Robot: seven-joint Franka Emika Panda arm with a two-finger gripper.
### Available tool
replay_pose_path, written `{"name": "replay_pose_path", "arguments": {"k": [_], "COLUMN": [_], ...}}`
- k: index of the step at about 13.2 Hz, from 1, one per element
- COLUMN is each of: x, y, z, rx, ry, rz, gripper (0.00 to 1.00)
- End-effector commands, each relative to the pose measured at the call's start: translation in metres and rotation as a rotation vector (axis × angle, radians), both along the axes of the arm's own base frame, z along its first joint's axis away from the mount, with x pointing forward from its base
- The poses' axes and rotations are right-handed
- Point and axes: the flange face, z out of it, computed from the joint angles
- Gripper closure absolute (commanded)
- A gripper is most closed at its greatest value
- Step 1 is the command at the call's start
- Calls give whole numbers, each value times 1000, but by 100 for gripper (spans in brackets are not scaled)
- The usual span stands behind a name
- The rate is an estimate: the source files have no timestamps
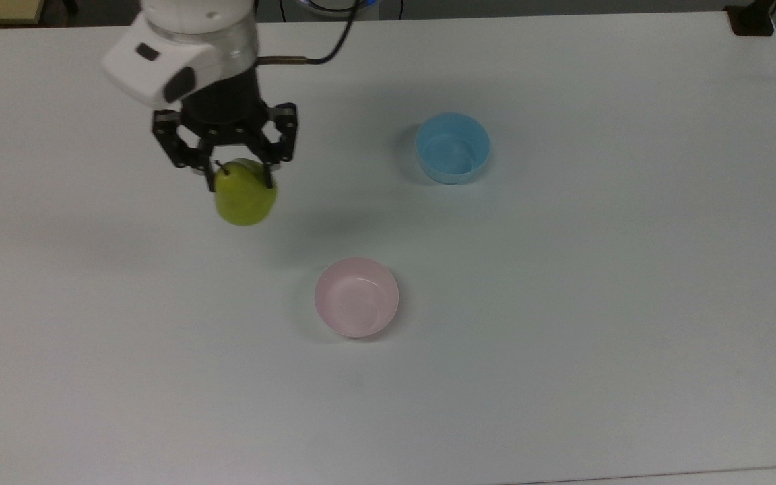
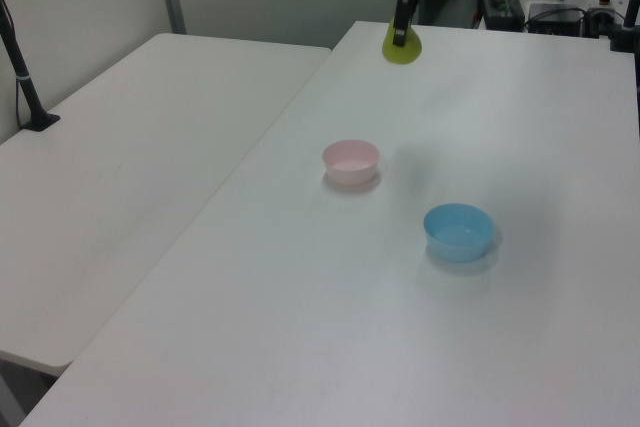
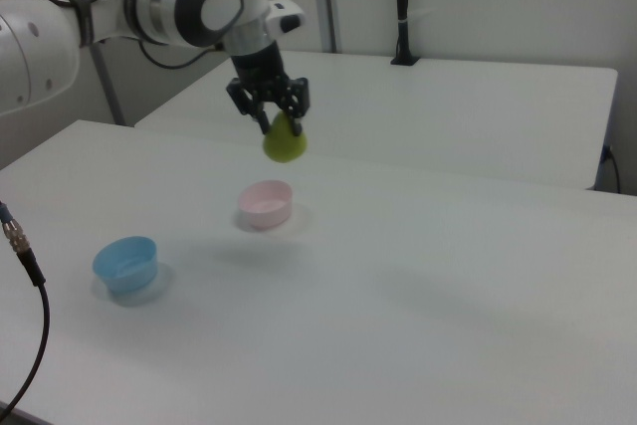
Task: Place the pear in the bowl
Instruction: 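Lift the pear and carry it over the pink bowl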
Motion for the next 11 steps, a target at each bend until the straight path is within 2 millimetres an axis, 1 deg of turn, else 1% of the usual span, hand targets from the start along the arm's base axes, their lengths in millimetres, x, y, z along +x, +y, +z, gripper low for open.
{"name": "replay_pose_path", "arguments": {"k": [1,3,4,6,7,8,9,11], "x": [-5,1,6,16,22,27,32,39], "y": [40,63,74,95,101,105,105,115], "z": [-1,-9,-26,-52,-70,-81,-97,-117], "rx": [13,13,14,11,5,3,0,-4], "ry": [1,-18,-31,-46,-42,-59,-64,-83], "rz": [-8,4,6,15,21,24,26,41], "gripper": [90,91,91,91,91,91,92,94]}}
